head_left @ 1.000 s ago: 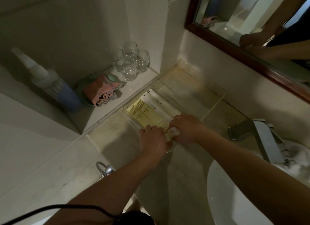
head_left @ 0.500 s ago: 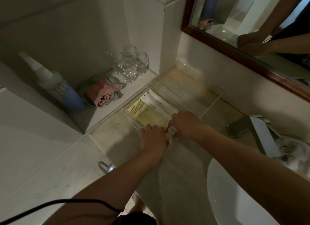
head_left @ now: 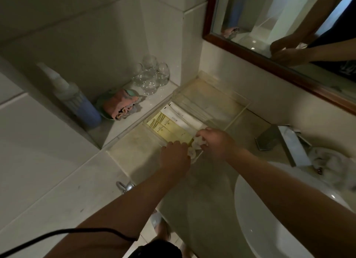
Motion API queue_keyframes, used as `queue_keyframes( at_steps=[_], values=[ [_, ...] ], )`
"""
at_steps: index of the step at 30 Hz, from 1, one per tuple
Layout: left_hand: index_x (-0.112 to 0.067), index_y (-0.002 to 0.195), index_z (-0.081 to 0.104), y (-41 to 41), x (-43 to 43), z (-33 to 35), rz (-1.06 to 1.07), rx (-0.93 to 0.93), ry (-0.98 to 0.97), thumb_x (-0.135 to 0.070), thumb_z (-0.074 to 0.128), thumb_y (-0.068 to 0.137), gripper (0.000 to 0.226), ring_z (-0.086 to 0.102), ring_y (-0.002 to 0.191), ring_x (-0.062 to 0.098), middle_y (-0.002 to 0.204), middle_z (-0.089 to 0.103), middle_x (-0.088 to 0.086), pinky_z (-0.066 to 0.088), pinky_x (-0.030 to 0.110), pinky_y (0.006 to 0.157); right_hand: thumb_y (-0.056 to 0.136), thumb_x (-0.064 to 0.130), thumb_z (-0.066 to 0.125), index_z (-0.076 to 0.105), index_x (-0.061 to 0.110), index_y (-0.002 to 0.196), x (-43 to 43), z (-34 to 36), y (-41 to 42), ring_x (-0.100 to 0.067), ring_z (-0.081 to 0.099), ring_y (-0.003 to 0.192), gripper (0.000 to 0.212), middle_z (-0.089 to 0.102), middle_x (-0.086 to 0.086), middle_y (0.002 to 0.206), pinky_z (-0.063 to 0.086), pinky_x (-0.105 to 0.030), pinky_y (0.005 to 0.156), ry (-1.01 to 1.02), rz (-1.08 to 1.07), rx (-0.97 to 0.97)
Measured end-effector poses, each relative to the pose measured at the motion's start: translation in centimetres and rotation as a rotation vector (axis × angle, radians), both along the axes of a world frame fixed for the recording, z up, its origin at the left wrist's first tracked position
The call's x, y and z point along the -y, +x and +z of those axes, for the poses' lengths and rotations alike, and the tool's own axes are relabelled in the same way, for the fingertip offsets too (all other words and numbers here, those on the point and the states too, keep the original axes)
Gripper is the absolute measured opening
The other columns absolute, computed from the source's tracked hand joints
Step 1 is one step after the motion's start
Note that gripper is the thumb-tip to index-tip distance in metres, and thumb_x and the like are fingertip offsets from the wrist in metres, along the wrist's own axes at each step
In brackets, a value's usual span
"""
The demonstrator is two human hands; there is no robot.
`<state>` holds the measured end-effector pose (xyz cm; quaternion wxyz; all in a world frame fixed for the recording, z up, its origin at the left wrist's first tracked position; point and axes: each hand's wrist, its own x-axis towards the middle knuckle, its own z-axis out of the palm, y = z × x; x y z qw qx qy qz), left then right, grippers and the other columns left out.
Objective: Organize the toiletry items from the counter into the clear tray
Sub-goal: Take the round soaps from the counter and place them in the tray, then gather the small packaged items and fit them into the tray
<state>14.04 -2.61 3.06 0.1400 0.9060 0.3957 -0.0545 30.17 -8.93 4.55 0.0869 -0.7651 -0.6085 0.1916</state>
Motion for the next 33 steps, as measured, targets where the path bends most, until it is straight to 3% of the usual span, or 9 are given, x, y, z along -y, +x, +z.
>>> queue_keyframes(
  at_steps=[4, 8, 13, 18, 22, 27, 33],
  values=[
    [-0.017, 0.117, 0.058, -0.2, 1.8, 0.7, -0.075, 0.080, -0.029, -0.030, 0.051, 0.089, 0.032, 0.055, 0.106, 0.027, 0.114, 0.058, 0.006, 0.046, 0.040, 0.088, 0.090, 0.019, 0.058, 0.059, 0.018, 0.120, 4.9, 0.3, -1.4, -0.019, 0.056, 0.098, 0.030, 0.057, 0.000, 0.111, 0.043, -0.030, 0.077, 0.091, -0.233, -0.115],
    [-0.015, 0.107, 0.059, 1.1, 4.8, 0.9, -0.263, 0.100, -0.079, -0.030, 0.050, 0.088, 0.026, 0.058, 0.105, 0.029, 0.110, 0.060, 0.008, 0.047, 0.039, 0.083, 0.090, 0.026, 0.058, 0.062, 0.018, 0.115, 13.4, -0.8, -2.8, -0.023, 0.058, 0.101, 0.027, 0.059, -0.004, 0.113, 0.047, -0.033, 0.082, 0.097, -0.545, -0.100],
    [-0.012, 0.091, 0.060, 3.4, 9.5, -0.3, -0.526, 0.085, -0.150, -0.026, 0.048, 0.087, 0.019, 0.059, 0.093, 0.031, 0.098, 0.062, 0.011, 0.043, 0.036, 0.070, 0.088, 0.031, 0.060, 0.063, 0.025, 0.109, 27.8, -1.6, -5.7, -0.013, 0.058, 0.090, 0.022, 0.057, 0.008, 0.098, 0.047, -0.030, 0.080, 0.059, -1.039, -0.115],
    [-0.012, 0.086, 0.064, 4.6, 16.1, -1.0, -0.744, 0.112, -0.222, -0.025, 0.056, 0.082, 0.016, 0.061, 0.084, 0.031, 0.089, 0.063, 0.011, 0.047, 0.035, 0.068, 0.086, 0.029, 0.063, 0.064, 0.017, 0.112, 42.5, -1.2, -10.5, -0.023, 0.063, 0.095, 0.029, 0.066, -0.005, 0.108, 0.046, -0.030, 0.079, -0.079, -1.434, -0.115],
    [-0.012, 0.087, 0.062, 6.0, 23.4, -0.1, -0.922, 0.191, -0.245, -0.024, 0.056, 0.084, 0.014, 0.057, 0.084, 0.028, 0.088, 0.058, 0.008, 0.044, 0.034, 0.069, 0.087, 0.030, 0.062, 0.062, 0.015, 0.116, 50.5, -0.2, -13.4, -0.025, 0.062, 0.099, 0.033, 0.065, -0.007, 0.111, 0.046, -0.031, 0.083, -0.073, -1.608, -0.090],
    [-0.011, 0.102, 0.060, 8.2, 33.0, 1.5, -1.133, 0.219, -0.252, -0.024, 0.052, 0.088, 0.021, 0.056, 0.094, 0.028, 0.100, 0.058, 0.008, 0.044, 0.034, 0.073, 0.085, 0.030, 0.063, 0.061, 0.016, 0.115, 57.4, 0.3, -13.6, -0.024, 0.062, 0.095, 0.033, 0.064, -0.006, 0.106, 0.048, -0.033, 0.080, -0.022, -1.663, -0.071],
    [-0.005, 0.084, 0.058, 11.1, 45.2, 0.2, -1.180, 0.129, -0.324, -0.024, 0.041, 0.080, 0.026, 0.052, 0.082, 0.032, 0.087, 0.057, 0.015, 0.043, 0.038, 0.069, 0.085, 0.033, 0.062, 0.059, 0.016, 0.118, 67.4, -1.5, -10.1, -0.026, 0.061, 0.102, 0.038, 0.063, -0.009, 0.114, 0.051, -0.037, 0.085, -0.038, -1.744, -0.075]
  ],
)
